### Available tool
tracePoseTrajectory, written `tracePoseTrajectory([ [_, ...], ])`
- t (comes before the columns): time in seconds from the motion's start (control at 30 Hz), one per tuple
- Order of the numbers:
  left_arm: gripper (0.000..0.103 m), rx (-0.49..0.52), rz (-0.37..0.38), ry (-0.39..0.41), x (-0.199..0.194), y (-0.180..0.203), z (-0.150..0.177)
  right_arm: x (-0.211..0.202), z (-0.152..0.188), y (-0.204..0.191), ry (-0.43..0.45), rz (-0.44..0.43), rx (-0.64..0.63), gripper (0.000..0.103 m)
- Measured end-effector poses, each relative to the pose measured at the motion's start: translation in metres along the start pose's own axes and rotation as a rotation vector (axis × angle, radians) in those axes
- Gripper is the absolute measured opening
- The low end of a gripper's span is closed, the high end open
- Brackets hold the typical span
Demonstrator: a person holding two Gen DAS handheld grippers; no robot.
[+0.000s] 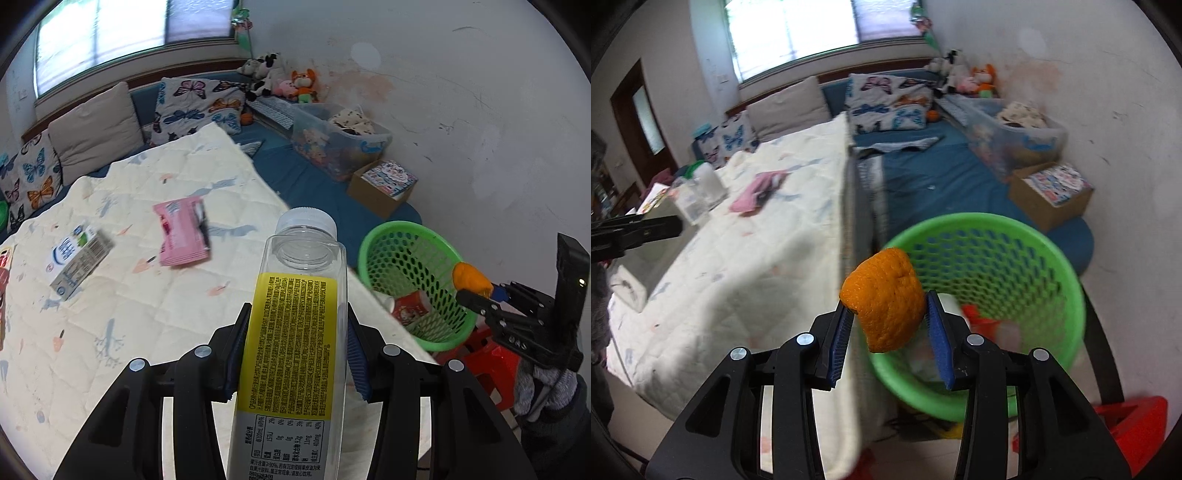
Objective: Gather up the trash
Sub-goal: 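Carry the clear bottle and orange lump toward the green basket, then release the orange lump with the right tool while the left tool drops the bottle into the basket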
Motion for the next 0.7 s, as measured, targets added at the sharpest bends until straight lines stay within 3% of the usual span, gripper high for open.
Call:
tracePoseTrajectory([
  [0.23, 0.045, 0.038, 0.022, -0.007, 0.007, 0.032, -0.005, 0.007, 0.012, 0.044, -0.027, 0.055, 0.074, 0.05],
  [0.47, 0.045, 0.077, 0.049, -0.017, 0.019, 0.063, -0.012, -0.003, 0.019, 0.064, -0.003, 0.071, 0.123, 0.062],
  [0.7, 0.045, 0.129, 0.082, -0.046, 0.04, 0.106, -0.012, -0.024, 0.023, 0.076, 0.036, 0.082, 0.132, 0.067],
])
Point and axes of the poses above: each gripper's, at about its wrist camera, not at the fingertips, and x roughly the way its jaws point, y to its right, z to its underside, the point moved 3 cm from there along x, roughly the way its jaws point, and after that the axes turned 6 degrees about -x, right-handed, at the moved point
